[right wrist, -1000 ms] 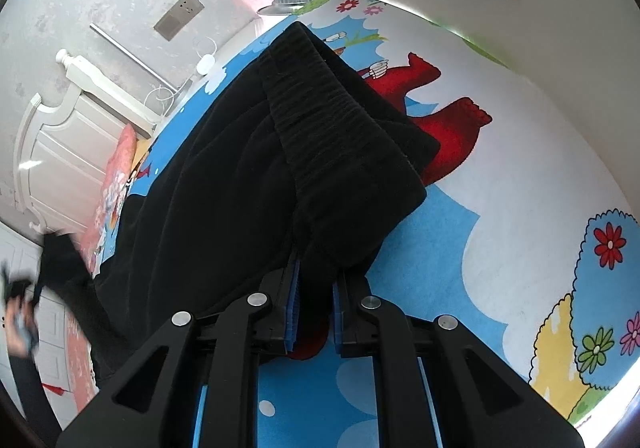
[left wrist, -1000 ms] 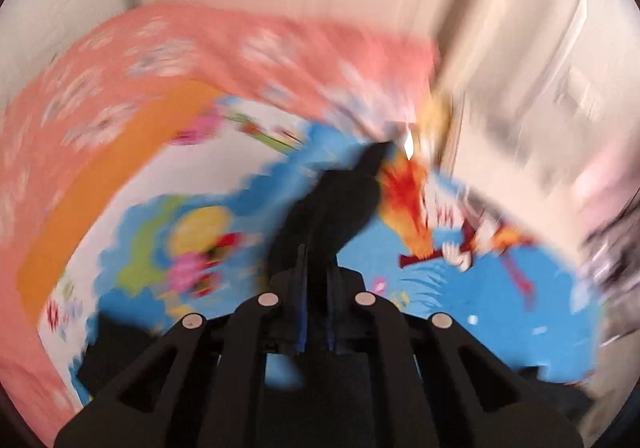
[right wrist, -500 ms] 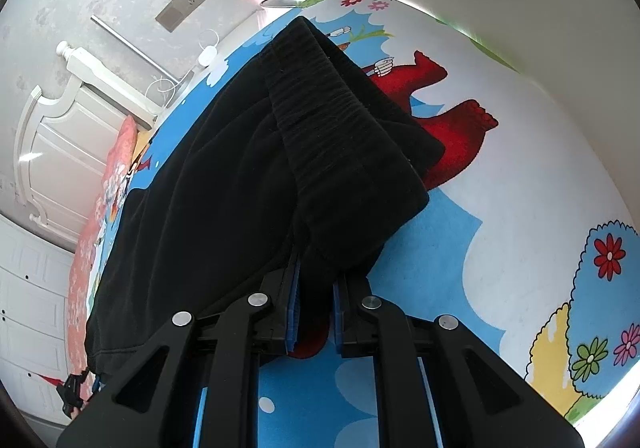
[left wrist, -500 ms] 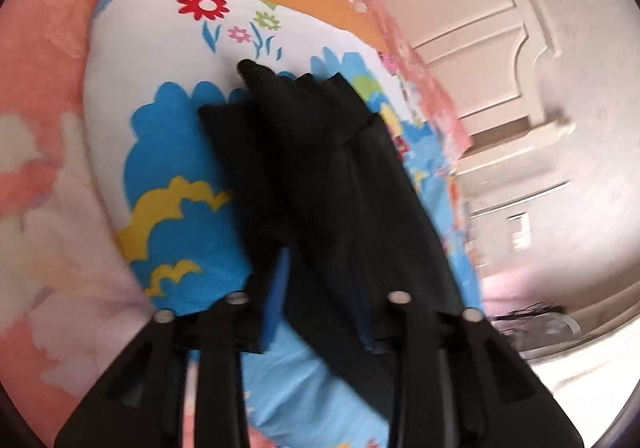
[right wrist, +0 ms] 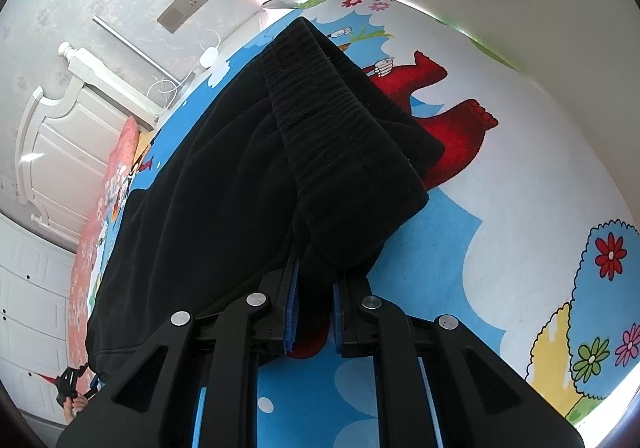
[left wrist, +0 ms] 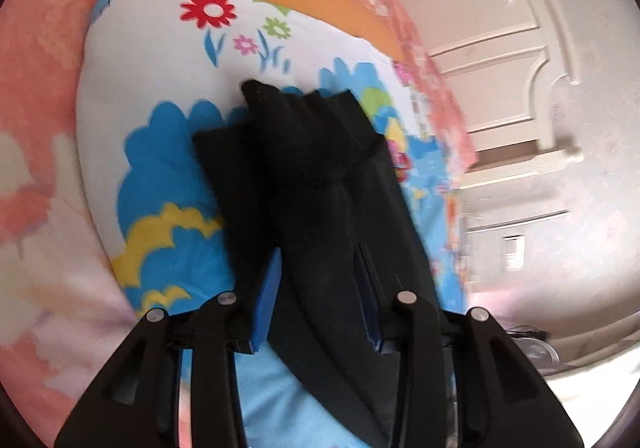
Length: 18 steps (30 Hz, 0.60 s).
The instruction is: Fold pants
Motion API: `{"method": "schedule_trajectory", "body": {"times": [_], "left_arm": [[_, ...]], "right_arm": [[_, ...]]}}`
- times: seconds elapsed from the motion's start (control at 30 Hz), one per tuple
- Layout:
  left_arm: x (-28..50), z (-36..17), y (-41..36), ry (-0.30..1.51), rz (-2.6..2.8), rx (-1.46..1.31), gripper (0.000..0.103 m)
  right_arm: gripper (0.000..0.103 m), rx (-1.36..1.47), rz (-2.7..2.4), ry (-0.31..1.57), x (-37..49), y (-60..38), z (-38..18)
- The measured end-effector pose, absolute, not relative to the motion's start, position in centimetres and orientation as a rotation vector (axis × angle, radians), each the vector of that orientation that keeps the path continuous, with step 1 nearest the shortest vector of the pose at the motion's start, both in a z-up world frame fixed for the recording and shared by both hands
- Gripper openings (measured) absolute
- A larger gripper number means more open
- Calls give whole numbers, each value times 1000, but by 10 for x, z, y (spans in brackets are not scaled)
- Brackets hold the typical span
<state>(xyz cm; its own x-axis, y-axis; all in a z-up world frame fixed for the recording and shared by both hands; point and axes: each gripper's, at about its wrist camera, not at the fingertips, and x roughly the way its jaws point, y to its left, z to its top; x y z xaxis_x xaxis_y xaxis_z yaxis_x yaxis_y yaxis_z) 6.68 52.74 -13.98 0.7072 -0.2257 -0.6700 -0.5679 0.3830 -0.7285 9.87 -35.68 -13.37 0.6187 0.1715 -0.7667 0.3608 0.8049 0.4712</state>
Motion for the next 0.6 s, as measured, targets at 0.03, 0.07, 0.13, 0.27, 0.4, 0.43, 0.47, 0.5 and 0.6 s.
{"method": "schedule_trajectory", "body": {"times": [0.03, 0.07, 0.13, 0.27, 0.4, 0.43, 0.47, 0.5, 0.6], "left_arm": [[68, -143, 529, 805, 247, -1208, 36], [70, -142, 531, 803, 246, -1212, 36], [78, -135, 534, 808, 243, -1161, 12], [76, -89, 533, 775, 252, -1084, 4], [47, -72, 528, 749, 314, -1015, 4], [47, -98, 536, 809, 324, -1068, 4], [47, -116, 541, 843, 320, -1109, 4], [47, -134, 544, 876, 329, -1137, 4], [47, -127, 538, 850, 323, -1091, 4]], "right_arm": [[9, 649, -117, 914, 99, -357, -134], [9, 646, -117, 915, 99, -357, -134], [9, 636, -117, 923, 100, -356, -132], [8, 662, -100, 936, 98, -360, -125], [8, 622, -109, 947, 101, -357, -130], [8, 614, -107, 952, 101, -356, -129], [8, 609, -102, 961, 103, -357, -128], [8, 609, -97, 967, 103, -357, -128], [8, 606, -88, 978, 105, -359, -123]]}}
